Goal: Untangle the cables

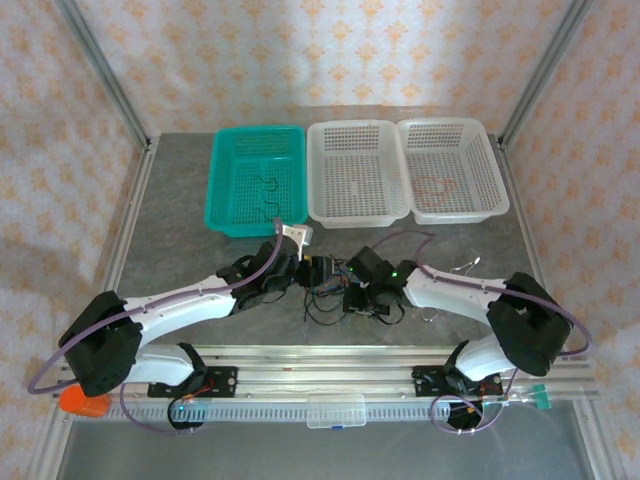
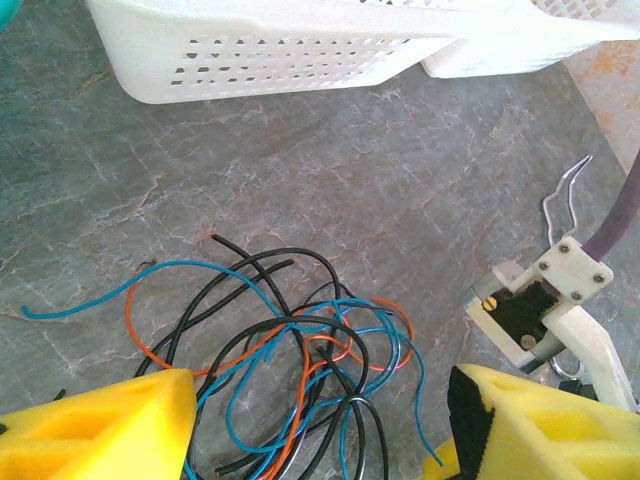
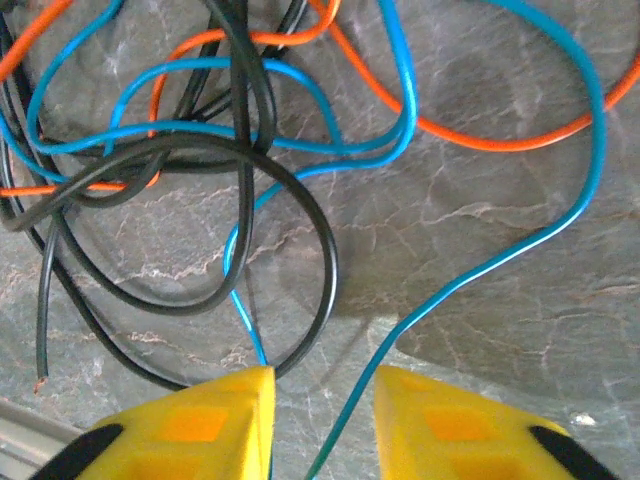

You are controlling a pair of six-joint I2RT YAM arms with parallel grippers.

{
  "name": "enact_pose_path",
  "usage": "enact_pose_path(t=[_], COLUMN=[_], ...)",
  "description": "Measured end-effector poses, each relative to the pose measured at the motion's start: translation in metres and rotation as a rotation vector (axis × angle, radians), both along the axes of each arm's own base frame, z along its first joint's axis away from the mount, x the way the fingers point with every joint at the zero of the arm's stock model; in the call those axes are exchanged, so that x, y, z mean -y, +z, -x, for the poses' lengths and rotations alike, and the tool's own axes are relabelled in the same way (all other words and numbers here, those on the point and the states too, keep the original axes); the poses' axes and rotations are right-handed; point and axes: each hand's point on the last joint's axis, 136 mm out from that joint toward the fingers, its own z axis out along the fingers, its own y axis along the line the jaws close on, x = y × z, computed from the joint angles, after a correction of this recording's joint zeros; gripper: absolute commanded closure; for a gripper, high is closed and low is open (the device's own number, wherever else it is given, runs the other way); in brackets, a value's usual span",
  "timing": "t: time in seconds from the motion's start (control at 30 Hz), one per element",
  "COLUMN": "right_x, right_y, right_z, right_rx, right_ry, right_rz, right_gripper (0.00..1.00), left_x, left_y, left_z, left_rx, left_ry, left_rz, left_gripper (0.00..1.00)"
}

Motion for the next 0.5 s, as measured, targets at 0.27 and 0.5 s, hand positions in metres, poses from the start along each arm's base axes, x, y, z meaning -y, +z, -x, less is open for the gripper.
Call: enact_pose_path(t=[0.27, 0.5], right_x=[0.007, 0.005], right_y=[0.028, 0.077], right_z=[-0.021, -0.044], right_rx=[0.145, 0.332], right_ry=[-0.027, -0.023], right_rz=[0.013, -0.035], right_gripper=[1.00, 1.00], left_x=[0.007, 0.019], left_y=[-0.011, -0.031], left_z=[0.002, 0.009], left_rx=[-0.016, -0.057], left_ry=[-0.029, -0.084], left_rz=[-0.013, -0.034], left_gripper=[0.24, 0.01])
